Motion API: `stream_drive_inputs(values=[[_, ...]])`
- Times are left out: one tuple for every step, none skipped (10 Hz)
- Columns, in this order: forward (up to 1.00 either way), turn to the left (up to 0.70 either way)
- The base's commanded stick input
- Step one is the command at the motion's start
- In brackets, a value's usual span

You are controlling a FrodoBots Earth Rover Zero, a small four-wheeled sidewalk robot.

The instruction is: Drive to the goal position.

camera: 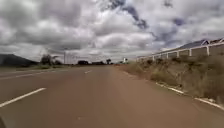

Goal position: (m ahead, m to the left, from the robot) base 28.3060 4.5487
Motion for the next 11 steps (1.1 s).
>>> stream_drive_inputs(values=[[0.85,0.00],[0.85,0.00],[0.85,0.00],[0.85,0.00],[0.85,0.00],[0.85,0.00],[0.85,0.00],[0.85,0.00],[0.85,0.00],[0.85,0.00],[0.85,0.00]])
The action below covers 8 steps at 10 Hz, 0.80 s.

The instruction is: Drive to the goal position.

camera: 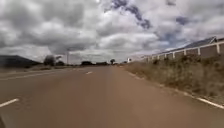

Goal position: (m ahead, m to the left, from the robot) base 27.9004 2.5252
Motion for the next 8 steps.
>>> stream_drive_inputs(values=[[0.85,0.00],[0.85,0.00],[0.85,0.00],[0.85,0.00],[0.85,0.00],[0.85,0.00],[0.85,0.00],[0.85,0.00]])
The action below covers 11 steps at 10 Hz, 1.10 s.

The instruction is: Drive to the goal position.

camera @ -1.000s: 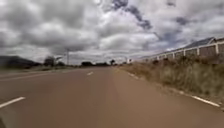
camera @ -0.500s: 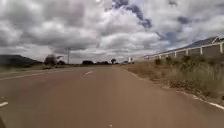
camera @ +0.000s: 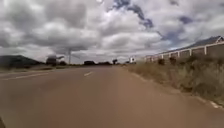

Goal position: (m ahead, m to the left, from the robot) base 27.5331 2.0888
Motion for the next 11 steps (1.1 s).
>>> stream_drive_inputs(values=[[0.85,0.00],[0.85,0.00],[0.85,0.00],[0.85,0.00],[0.85,0.00],[0.85,0.00],[0.85,0.00],[0.85,0.00],[0.85,0.00],[0.85,0.00],[0.85,0.00]])
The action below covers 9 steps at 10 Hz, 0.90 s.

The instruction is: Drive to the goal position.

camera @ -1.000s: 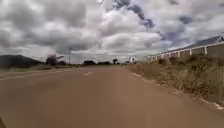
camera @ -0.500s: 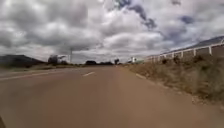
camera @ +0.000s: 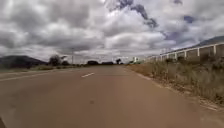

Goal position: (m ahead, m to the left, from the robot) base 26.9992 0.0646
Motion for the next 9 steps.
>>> stream_drive_inputs(values=[[0.85,0.00],[0.85,0.00],[0.85,0.00],[0.85,0.00],[0.85,0.00],[0.85,0.00],[0.85,0.00],[0.85,0.00],[0.85,0.00]])
